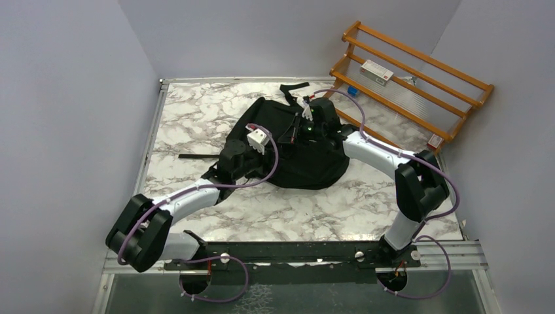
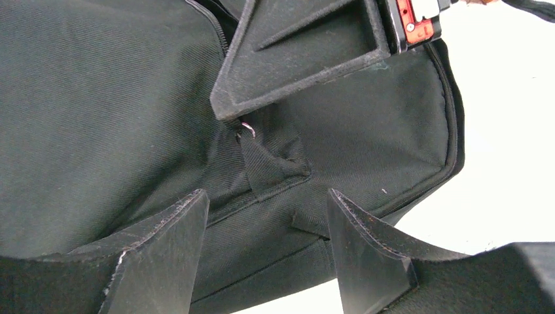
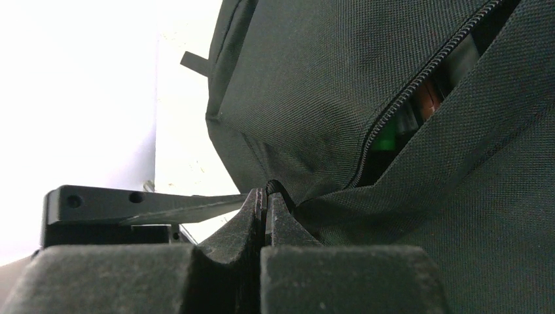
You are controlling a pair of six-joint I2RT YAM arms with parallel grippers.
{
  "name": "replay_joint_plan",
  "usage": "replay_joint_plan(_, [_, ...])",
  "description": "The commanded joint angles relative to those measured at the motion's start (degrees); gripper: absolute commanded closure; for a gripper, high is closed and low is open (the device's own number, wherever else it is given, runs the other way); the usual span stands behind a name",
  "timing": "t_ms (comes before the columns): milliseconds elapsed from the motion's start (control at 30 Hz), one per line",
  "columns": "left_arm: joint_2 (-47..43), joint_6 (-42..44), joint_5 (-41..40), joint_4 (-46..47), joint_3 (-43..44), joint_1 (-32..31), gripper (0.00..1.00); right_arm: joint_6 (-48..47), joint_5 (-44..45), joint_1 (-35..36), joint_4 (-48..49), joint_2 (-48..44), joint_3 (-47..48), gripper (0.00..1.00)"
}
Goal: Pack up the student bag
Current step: Zip the student bag at the center of the board.
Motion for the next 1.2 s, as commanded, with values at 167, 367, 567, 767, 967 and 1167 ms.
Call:
replay_joint_plan(167, [5.65,-1.07,-6.37,6.03,3.07,-2.76,0.38,0.94,-1.58,-1.30,3.68,1.04,0.58,0.99])
replay_joint_plan(367, [8.21,-1.42,-8.33,6.32,4.59,-3.00,0.50,1.01,-2.45,-1.46,5.39,1.22,0.34,1.00])
replay_joint_plan(567, [9.13,-1.51,-9.00,6.32,4.70,-2.99,0.71,1.02,-2.72,-1.48,5.39,1.13,0.23,0.99])
replay_joint_plan(767, [10.31,-2.10,-4.84,6.32,4.77,-2.93,1.00,1.14,-1.71,-1.57,5.39,1.19,0.31,1.00])
replay_joint_plan(967, [10.19,-4.05,-2.34,6.23,2.39,-3.47,1.00,1.43,0.97,-2.07,5.22,1.22,0.24,0.99])
replay_joint_plan(1167, [8.87,-4.06,-1.67,6.23,-0.99,-4.78,1.00,2.47,3.73,-3.33,6.44,2.05,0.97,1.00])
